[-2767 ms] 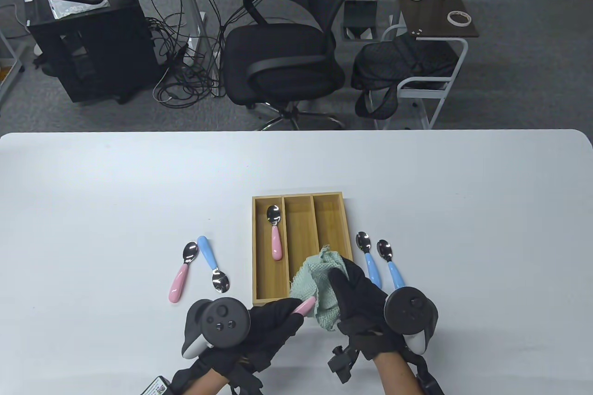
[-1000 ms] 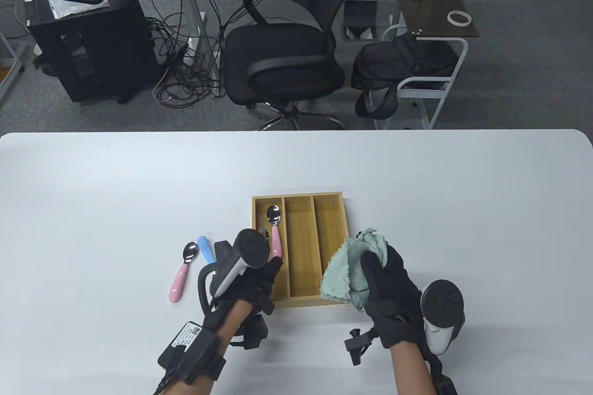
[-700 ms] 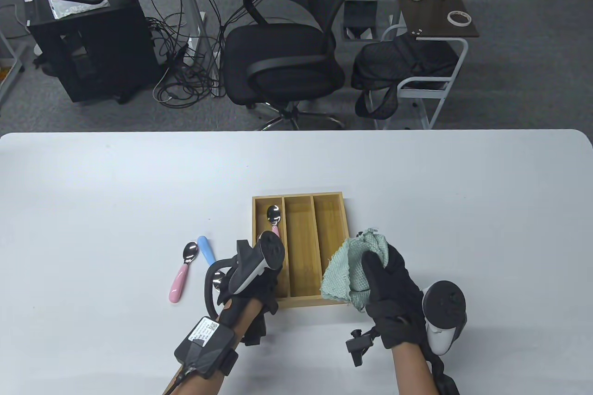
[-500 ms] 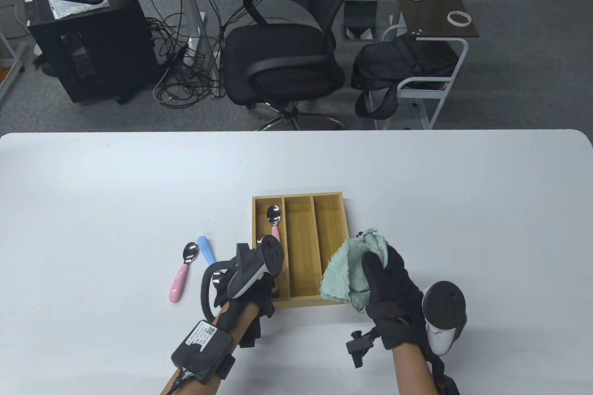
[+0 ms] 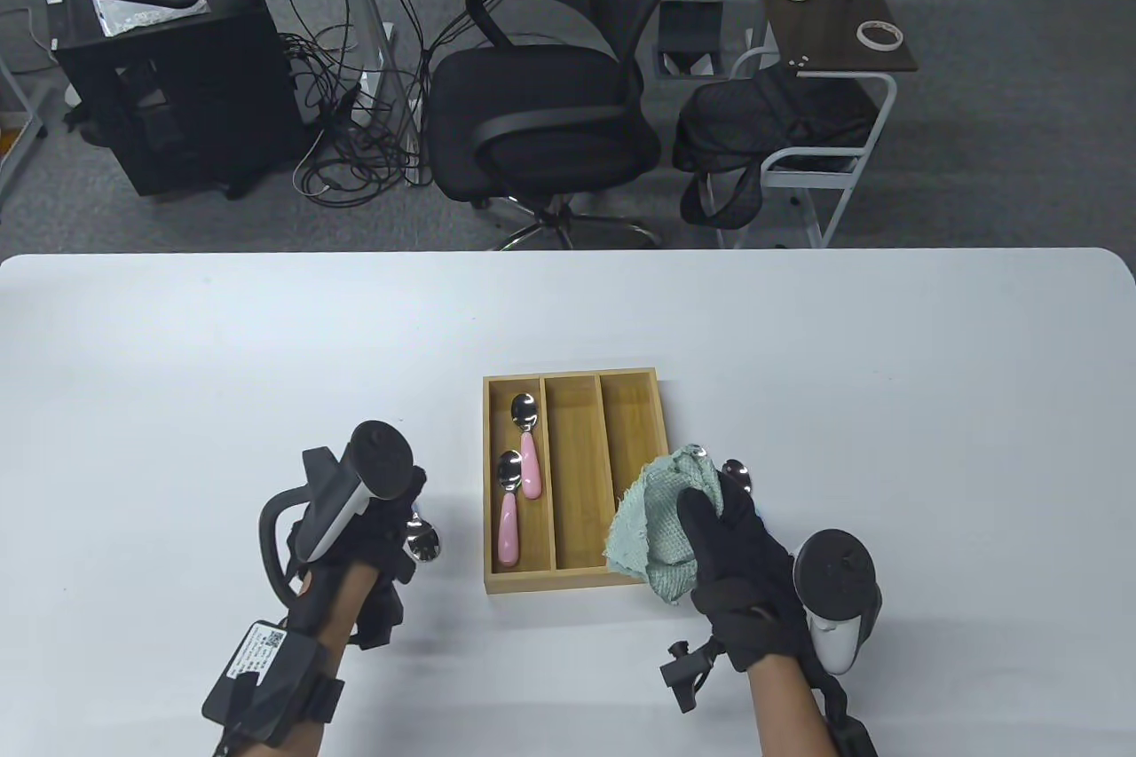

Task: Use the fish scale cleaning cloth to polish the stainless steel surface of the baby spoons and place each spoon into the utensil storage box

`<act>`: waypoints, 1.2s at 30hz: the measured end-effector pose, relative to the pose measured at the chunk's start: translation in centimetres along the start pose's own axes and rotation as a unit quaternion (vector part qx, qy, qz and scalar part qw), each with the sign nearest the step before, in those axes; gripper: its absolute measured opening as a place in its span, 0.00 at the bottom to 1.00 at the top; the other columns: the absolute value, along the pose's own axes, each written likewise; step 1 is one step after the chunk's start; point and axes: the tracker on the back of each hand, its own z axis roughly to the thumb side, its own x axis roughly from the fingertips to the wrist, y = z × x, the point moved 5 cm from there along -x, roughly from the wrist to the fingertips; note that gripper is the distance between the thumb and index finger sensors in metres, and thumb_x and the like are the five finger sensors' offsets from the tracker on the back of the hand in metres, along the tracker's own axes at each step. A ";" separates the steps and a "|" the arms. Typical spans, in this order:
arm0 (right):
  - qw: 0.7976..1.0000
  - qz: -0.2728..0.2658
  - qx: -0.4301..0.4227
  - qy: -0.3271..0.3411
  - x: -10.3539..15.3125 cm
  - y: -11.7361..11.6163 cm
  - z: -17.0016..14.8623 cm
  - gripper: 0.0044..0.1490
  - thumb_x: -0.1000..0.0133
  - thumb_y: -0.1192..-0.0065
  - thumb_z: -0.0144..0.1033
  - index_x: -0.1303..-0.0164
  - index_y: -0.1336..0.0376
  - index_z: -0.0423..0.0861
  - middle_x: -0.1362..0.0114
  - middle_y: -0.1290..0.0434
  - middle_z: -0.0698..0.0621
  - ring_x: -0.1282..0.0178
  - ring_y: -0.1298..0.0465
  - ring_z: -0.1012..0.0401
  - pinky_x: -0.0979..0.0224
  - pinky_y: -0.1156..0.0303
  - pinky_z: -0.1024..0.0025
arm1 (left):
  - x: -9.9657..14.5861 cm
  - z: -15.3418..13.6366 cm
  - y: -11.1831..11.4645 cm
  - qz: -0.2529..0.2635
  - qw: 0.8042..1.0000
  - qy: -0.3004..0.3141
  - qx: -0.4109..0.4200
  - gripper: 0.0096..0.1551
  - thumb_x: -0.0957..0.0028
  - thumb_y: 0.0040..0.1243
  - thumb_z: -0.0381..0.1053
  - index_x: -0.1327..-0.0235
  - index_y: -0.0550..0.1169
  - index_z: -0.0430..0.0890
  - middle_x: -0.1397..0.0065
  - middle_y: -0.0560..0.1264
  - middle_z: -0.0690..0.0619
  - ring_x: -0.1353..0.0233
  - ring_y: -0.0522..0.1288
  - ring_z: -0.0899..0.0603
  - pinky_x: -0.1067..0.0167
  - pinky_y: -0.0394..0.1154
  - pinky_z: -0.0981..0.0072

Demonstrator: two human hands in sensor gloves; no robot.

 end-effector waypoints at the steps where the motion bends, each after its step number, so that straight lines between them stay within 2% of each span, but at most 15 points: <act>1: 1.000 -0.003 0.000 -0.002 0.0 0.1 -0.1 0.29 0.29 0.52 0.48 0.24 0.46 0.44 0.32 0.27 0.48 0.45 0.16 0.56 0.42 0.16 0.62 | -0.4 -1.3 0.6 -0.004 1.000 -0.020 -0.018 0.32 0.35 0.54 0.62 0.26 0.72 0.43 0.37 0.78 0.49 0.43 0.83 0.41 0.47 0.80 0.48; 4: 1.000 -0.012 -0.002 -0.009 -0.1 0.3 -0.4 0.27 0.29 0.51 0.48 0.24 0.45 0.47 0.30 0.28 0.48 0.41 0.18 0.53 0.40 0.17 0.59 | -1.1 -4.0 3.1 -0.047 0.997 -0.055 -0.012 0.36 0.37 0.57 0.64 0.25 0.71 0.41 0.32 0.76 0.45 0.39 0.80 0.37 0.44 0.78 0.44; 8: 1.000 -0.004 0.002 -0.016 -0.2 0.0 -0.8 0.27 0.29 0.51 0.47 0.24 0.45 0.46 0.30 0.29 0.47 0.40 0.19 0.52 0.39 0.18 0.57 | -1.6 -5.3 5.8 -0.077 0.994 -0.074 -0.027 0.42 0.40 0.59 0.66 0.23 0.71 0.39 0.30 0.74 0.43 0.36 0.79 0.35 0.43 0.77 0.43; 12: 1.000 0.000 0.008 -0.019 -0.2 -0.4 -0.9 0.28 0.29 0.52 0.48 0.24 0.46 0.46 0.29 0.29 0.46 0.40 0.19 0.51 0.38 0.18 0.57 | -2.2 -5.7 6.8 -0.125 0.984 -0.087 -0.089 0.38 0.40 0.59 0.65 0.27 0.74 0.41 0.34 0.77 0.46 0.41 0.83 0.39 0.47 0.80 0.48; 14: 1.000 -0.001 0.009 -0.018 -0.2 -0.4 -0.9 0.28 0.29 0.52 0.48 0.24 0.46 0.46 0.29 0.29 0.47 0.40 0.19 0.52 0.38 0.18 0.57 | -2.4 -6.0 7.3 -0.136 0.983 -0.091 -0.081 0.37 0.39 0.59 0.64 0.28 0.74 0.40 0.34 0.77 0.46 0.42 0.83 0.40 0.47 0.80 0.48; 17: 1.000 -0.016 0.009 -0.021 -0.2 -0.1 -0.9 0.27 0.30 0.49 0.48 0.24 0.44 0.48 0.32 0.25 0.48 0.45 0.15 0.55 0.44 0.13 0.64 | -2.5 -6.3 7.4 -0.138 0.984 -0.091 -0.070 0.36 0.39 0.58 0.64 0.28 0.73 0.40 0.34 0.76 0.47 0.42 0.82 0.40 0.46 0.79 0.48; 20: 1.000 -0.013 -0.001 -0.029 -0.2 0.1 -1.0 0.26 0.31 0.47 0.46 0.25 0.43 0.49 0.33 0.24 0.47 0.50 0.13 0.55 0.50 0.11 0.67 | -2.6 -6.7 7.8 -0.147 0.984 -0.086 -0.058 0.36 0.38 0.58 0.65 0.28 0.72 0.41 0.35 0.76 0.47 0.42 0.81 0.41 0.45 0.79 0.48; 25: 0.999 0.004 0.003 -0.035 -0.2 -0.3 -1.2 0.26 0.31 0.47 0.44 0.25 0.43 0.48 0.34 0.23 0.47 0.51 0.12 0.56 0.51 0.11 0.67 | -2.4 -7.3 7.7 -0.156 0.983 -0.080 -0.055 0.33 0.37 0.58 0.64 0.29 0.73 0.43 0.36 0.76 0.48 0.43 0.81 0.41 0.46 0.79 0.49; 28: 0.999 0.006 0.005 -0.035 -0.2 -0.4 -1.2 0.26 0.30 0.47 0.44 0.25 0.44 0.47 0.34 0.24 0.47 0.50 0.13 0.56 0.50 0.11 0.67 | -1.9 -7.7 6.1 -0.122 0.989 -0.080 -0.027 0.28 0.34 0.56 0.61 0.31 0.74 0.43 0.38 0.77 0.49 0.46 0.82 0.43 0.48 0.80 0.52; 31: 0.999 0.004 0.009 -0.033 -0.3 -0.4 -1.2 0.26 0.30 0.48 0.44 0.24 0.44 0.47 0.33 0.25 0.46 0.49 0.13 0.55 0.49 0.12 0.65 | 0.0 -7.1 3.1 -0.082 0.994 -0.027 0.072 0.29 0.34 0.52 0.61 0.31 0.75 0.43 0.40 0.78 0.49 0.47 0.83 0.44 0.50 0.81 0.52; 33: 0.999 0.001 0.017 -0.032 -0.3 -0.4 -1.2 0.26 0.30 0.48 0.45 0.24 0.44 0.47 0.33 0.25 0.46 0.48 0.13 0.54 0.48 0.12 0.64 | 1.7 -5.9 1.2 -0.072 0.980 0.045 0.181 0.30 0.34 0.48 0.61 0.31 0.75 0.41 0.41 0.79 0.48 0.48 0.83 0.44 0.50 0.81 0.52; 34: 0.999 0.003 0.021 -0.032 -0.2 -0.6 -1.1 0.26 0.30 0.48 0.45 0.24 0.44 0.47 0.32 0.25 0.46 0.47 0.14 0.54 0.48 0.13 0.64 | 2.9 -4.5 0.4 -0.076 0.956 0.118 0.257 0.31 0.34 0.46 0.61 0.31 0.75 0.41 0.41 0.79 0.48 0.49 0.84 0.44 0.51 0.81 0.52; 36: 0.999 0.009 0.022 -0.033 -0.1 -0.9 -1.1 0.27 0.30 0.49 0.45 0.24 0.45 0.47 0.31 0.26 0.45 0.46 0.14 0.52 0.46 0.13 0.62 | 4.8 -1.2 -0.1 -0.121 0.892 0.264 0.347 0.31 0.33 0.44 0.61 0.30 0.74 0.41 0.41 0.79 0.49 0.48 0.83 0.44 0.50 0.80 0.52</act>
